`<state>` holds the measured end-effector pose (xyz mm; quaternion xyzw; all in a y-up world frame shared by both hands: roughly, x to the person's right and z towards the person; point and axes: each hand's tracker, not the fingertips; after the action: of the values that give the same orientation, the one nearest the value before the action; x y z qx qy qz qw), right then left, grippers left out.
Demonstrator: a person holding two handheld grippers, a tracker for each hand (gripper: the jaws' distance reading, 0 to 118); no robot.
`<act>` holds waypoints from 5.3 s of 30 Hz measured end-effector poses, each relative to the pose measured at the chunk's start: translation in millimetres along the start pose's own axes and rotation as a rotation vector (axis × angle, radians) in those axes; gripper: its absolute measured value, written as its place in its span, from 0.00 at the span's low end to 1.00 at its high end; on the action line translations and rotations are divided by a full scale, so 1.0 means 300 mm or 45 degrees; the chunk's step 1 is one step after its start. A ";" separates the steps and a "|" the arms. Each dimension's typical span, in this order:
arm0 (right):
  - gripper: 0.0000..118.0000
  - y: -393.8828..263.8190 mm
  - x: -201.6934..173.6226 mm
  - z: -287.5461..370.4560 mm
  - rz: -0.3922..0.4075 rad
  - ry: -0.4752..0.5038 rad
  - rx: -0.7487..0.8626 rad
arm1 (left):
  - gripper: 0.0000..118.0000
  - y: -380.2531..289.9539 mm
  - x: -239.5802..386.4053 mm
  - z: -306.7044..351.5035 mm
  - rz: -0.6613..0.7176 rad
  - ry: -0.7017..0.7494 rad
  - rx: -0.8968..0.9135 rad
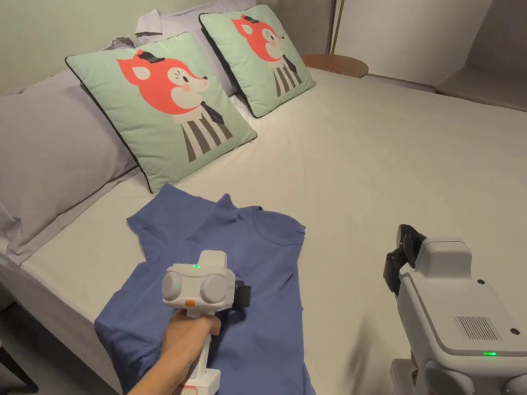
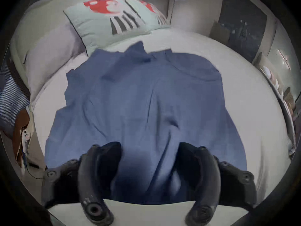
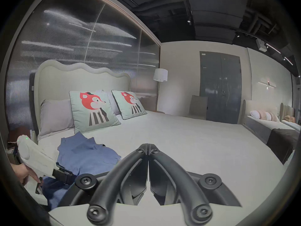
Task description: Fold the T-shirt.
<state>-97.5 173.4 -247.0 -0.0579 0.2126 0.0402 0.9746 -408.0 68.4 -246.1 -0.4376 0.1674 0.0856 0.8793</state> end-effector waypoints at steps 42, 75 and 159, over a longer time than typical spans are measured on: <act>0.01 0.085 0.689 0.598 -0.055 -0.651 0.188 | 0.02 0.341 1.052 0.892 -0.561 -1.127 0.691; 0.01 -0.020 0.735 0.696 -0.103 -0.718 0.076 | 0.91 -0.048 1.103 0.445 -0.592 -0.848 0.250; 0.89 -0.262 1.074 0.099 -0.486 -0.467 -0.760 | 0.04 -0.030 0.647 0.292 -0.409 -0.646 0.067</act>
<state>214.7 116.7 -347.6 -0.3690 -0.0004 -0.0721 0.9266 -205.7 133.8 -262.1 -0.4002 -0.1269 0.0474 0.9063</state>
